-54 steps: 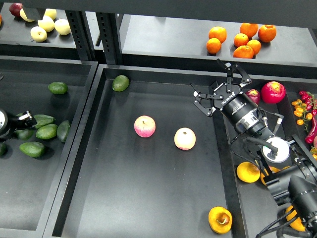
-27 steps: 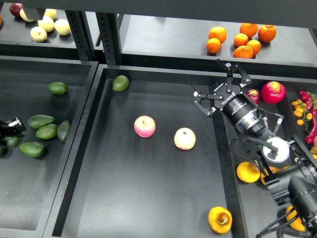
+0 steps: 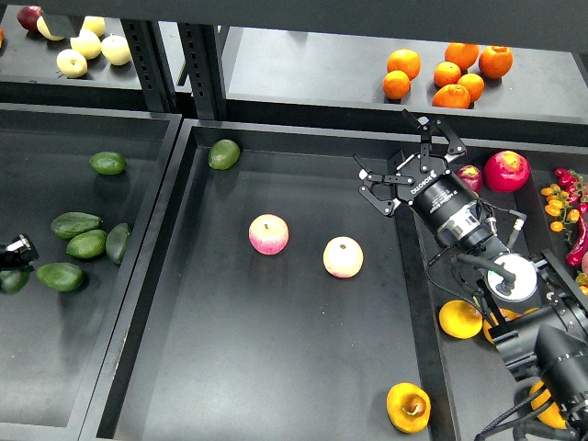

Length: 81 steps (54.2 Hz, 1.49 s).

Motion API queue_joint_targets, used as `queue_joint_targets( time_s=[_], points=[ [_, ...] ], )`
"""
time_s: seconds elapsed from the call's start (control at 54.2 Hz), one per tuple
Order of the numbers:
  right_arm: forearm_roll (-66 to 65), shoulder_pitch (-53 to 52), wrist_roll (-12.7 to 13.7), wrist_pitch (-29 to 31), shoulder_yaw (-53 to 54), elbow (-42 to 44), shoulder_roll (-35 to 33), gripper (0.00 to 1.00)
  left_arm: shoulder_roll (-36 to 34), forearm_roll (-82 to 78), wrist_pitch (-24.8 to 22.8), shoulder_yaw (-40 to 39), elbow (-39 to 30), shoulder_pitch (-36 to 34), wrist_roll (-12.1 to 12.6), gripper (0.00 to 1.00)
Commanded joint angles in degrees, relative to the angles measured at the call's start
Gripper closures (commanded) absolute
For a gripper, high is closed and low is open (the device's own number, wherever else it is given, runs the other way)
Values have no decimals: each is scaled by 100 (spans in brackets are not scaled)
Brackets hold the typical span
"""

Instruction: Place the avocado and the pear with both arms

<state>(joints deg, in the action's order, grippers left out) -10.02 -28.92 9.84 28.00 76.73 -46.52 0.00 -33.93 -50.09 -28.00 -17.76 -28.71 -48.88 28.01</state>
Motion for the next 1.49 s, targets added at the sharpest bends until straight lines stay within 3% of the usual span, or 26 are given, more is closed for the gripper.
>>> queue_joint_targets(
  time_s=[0.0,0.775,1.477],
  points=[
    [0,0,1,0,0,-6,0,1,44,-1,0,-26,50,27,-1,50],
    [0,0,1,0,0,-15,0,1,194,-1,0,-96,296,89,-1,44],
    [0,0,1,0,-9,-6,0,1,202,253,0,-350,181,80,-1,18]
  ],
)
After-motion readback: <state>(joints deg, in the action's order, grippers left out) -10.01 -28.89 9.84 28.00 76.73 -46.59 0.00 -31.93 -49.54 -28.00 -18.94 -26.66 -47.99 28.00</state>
